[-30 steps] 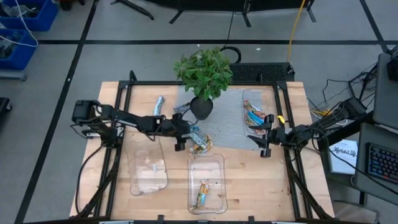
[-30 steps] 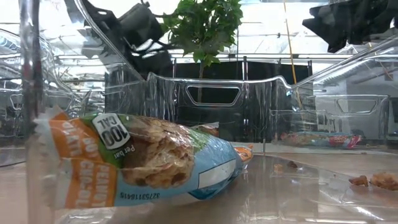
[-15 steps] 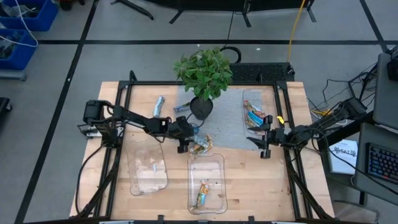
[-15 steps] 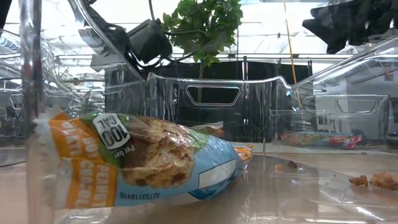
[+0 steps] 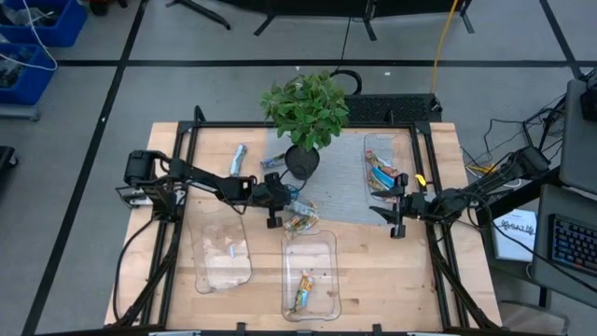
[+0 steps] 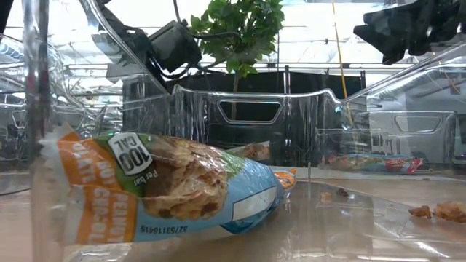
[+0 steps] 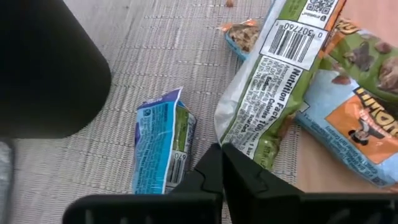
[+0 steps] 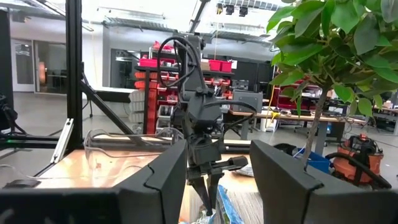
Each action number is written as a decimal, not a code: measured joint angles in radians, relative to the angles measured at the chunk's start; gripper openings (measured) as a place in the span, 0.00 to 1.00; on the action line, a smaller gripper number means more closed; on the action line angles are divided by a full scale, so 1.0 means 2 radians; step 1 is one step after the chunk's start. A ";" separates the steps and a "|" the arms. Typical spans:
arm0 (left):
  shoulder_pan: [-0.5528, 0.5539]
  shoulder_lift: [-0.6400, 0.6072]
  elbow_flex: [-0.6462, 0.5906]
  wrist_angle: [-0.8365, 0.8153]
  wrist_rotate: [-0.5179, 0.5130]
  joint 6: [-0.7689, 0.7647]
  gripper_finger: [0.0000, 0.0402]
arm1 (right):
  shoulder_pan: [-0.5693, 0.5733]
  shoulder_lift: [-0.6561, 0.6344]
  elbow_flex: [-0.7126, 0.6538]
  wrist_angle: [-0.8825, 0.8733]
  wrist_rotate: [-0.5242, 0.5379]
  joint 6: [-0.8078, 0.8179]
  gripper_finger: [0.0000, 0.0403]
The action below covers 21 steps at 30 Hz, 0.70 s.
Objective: Pick and place Granola Bars by type
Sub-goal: Put the top yellow granola bar into the middle transparent bin
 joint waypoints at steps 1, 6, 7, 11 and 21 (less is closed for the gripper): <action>-0.003 0.000 0.000 0.001 -0.010 0.005 0.01 | 0.000 0.000 0.000 0.000 0.000 0.000 0.41; -0.008 -0.009 -0.001 0.020 -0.024 0.016 0.01 | 0.000 0.000 0.000 0.000 0.000 0.003 0.41; -0.008 -0.011 0.000 0.026 -0.025 0.016 0.01 | 0.000 0.000 0.000 -0.002 0.000 0.004 0.41; -0.009 -0.033 0.000 0.029 -0.026 0.022 0.01 | 0.000 0.000 0.000 -0.005 0.000 0.004 0.41; -0.015 -0.117 -0.001 0.024 -0.053 0.050 0.00 | 0.000 0.002 0.000 -0.011 0.000 0.017 0.41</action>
